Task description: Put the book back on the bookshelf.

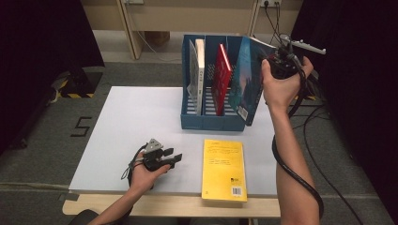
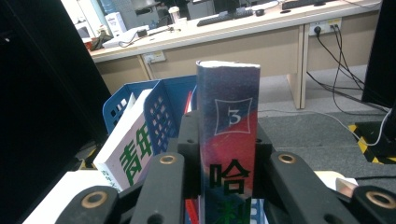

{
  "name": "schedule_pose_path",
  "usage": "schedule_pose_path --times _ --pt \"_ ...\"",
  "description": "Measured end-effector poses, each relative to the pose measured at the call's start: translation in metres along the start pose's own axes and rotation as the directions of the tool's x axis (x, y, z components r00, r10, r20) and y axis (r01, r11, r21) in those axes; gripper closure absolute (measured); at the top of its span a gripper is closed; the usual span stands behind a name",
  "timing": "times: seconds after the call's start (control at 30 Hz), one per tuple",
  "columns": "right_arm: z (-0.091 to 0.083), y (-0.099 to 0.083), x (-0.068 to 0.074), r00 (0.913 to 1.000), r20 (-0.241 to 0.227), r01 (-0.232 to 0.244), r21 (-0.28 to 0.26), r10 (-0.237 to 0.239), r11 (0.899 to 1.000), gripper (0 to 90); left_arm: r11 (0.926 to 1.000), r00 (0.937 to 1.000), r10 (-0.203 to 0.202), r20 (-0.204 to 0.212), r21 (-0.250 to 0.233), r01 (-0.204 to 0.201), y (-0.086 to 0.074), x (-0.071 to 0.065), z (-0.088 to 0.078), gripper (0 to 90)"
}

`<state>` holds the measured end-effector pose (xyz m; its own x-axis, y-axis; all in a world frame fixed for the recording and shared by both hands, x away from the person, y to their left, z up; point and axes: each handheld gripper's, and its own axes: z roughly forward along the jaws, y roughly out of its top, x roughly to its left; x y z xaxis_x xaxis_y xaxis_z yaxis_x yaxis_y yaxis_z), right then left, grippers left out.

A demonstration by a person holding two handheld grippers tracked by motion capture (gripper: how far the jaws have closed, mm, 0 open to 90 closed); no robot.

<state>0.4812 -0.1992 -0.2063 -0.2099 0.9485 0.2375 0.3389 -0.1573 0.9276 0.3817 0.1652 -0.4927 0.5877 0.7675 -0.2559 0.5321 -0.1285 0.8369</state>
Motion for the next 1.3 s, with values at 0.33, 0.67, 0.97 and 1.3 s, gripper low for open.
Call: schedule_pose_path --times 0.33,0.67,0.97,1.3 --pt "0.01 0.001 0.004 1.0 0.003 0.009 -0.011 -0.009 1.0 75.0 1.0 1.0 -0.003 -0.001 0.003 0.003 -0.001 0.001 0.0 48.5" --pt "0.021 -0.001 0.004 0.9997 0.018 0.014 -0.02 -0.014 1.0 75.1 1.0 1.0 -0.003 -0.005 0.002 0.003 -0.001 0.002 0.0 48.5" --pt "0.031 -0.003 0.004 0.9993 0.031 0.019 -0.025 -0.019 0.999 75.0 1.0 1.0 -0.006 -0.007 -0.004 0.006 0.0 0.004 0.0 48.5" --pt "0.042 -0.008 0.004 0.9985 0.045 0.032 -0.028 -0.03 0.999 75.1 0.9999 0.9999 -0.011 -0.008 -0.002 0.011 -0.001 0.005 0.0 48.5"
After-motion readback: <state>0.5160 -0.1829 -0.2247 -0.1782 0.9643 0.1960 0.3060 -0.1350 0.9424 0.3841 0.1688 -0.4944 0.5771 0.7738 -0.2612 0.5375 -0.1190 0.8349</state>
